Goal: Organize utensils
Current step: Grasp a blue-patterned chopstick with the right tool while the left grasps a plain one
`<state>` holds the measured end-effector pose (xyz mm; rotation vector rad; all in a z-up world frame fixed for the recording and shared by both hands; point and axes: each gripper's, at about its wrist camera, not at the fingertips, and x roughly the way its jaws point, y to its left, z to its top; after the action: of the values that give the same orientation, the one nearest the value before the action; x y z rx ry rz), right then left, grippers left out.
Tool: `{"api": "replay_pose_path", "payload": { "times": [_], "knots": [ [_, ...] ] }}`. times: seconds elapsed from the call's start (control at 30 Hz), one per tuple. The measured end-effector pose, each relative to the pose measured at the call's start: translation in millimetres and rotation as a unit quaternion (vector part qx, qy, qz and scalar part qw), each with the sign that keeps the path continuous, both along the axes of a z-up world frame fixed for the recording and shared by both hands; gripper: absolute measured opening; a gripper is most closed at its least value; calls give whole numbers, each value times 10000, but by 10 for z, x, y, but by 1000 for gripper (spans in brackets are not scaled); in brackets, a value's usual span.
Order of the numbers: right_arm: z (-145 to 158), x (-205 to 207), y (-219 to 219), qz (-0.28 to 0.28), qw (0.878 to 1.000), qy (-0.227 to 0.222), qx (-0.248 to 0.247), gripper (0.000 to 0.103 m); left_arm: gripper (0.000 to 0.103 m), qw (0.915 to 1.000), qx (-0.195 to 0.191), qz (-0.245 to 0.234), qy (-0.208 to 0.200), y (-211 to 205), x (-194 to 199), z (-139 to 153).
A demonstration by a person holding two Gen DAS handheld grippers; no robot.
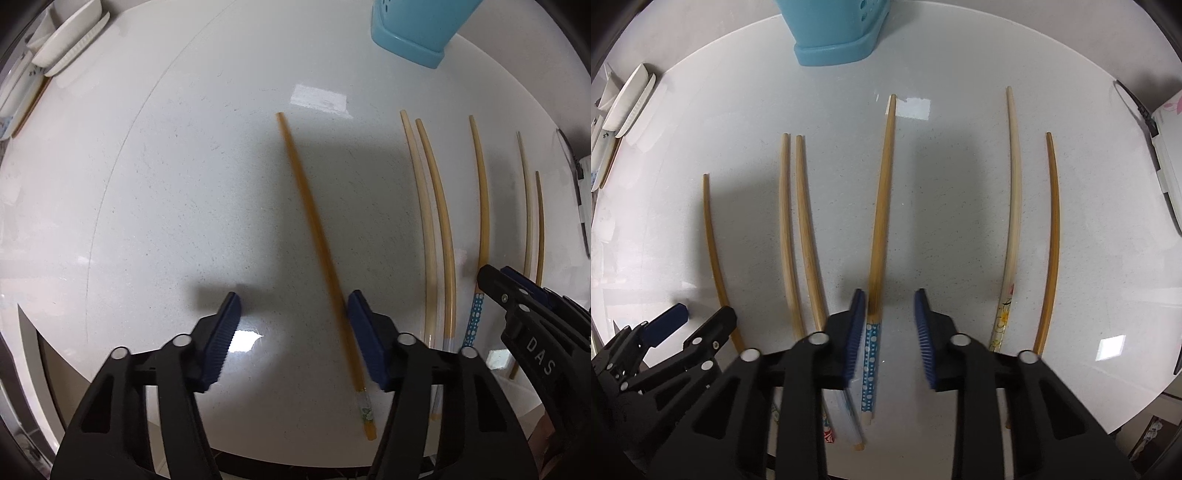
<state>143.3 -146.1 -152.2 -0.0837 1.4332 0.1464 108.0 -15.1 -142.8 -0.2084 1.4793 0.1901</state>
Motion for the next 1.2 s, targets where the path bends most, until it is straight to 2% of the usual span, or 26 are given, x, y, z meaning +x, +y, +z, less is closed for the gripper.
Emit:
{"api": "replay_pose_path", "payload": {
  "times": [0.07, 0.2, 0.3, 0.43, 0.67, 1.0, 1.2],
  "knots": [
    [-21, 13, 5, -19, 10000, 40, 24, 18, 44, 10000, -67, 1, 45, -68, 23, -11],
    [-87, 90, 9, -82, 9999, 58, 51, 7, 11, 9999, -67, -88, 60, -81, 44, 16],
    [-110, 124, -11, -176, 9997, 77, 164, 7, 7, 9999, -135, -86, 59, -4, 40, 39],
    [-103, 116, -37, -218, 9996, 34, 190, 7, 6, 9998, -181, -57, 38, 165, 35, 59],
    [-8, 43, -46, -248, 9994, -111, 230, 7, 6, 9997, -73, -130, -173, 140, 61, 154],
    [354, -181, -100, -349, 9977, -482, 326, 7, 6, 9980, -13, -213, -589, 220, 62, 405],
    [574, -205, -141, -407, 9951, -810, 404, 7, 6, 9942, 83, -322, -1023, 208, 107, 632]
  ]
}}
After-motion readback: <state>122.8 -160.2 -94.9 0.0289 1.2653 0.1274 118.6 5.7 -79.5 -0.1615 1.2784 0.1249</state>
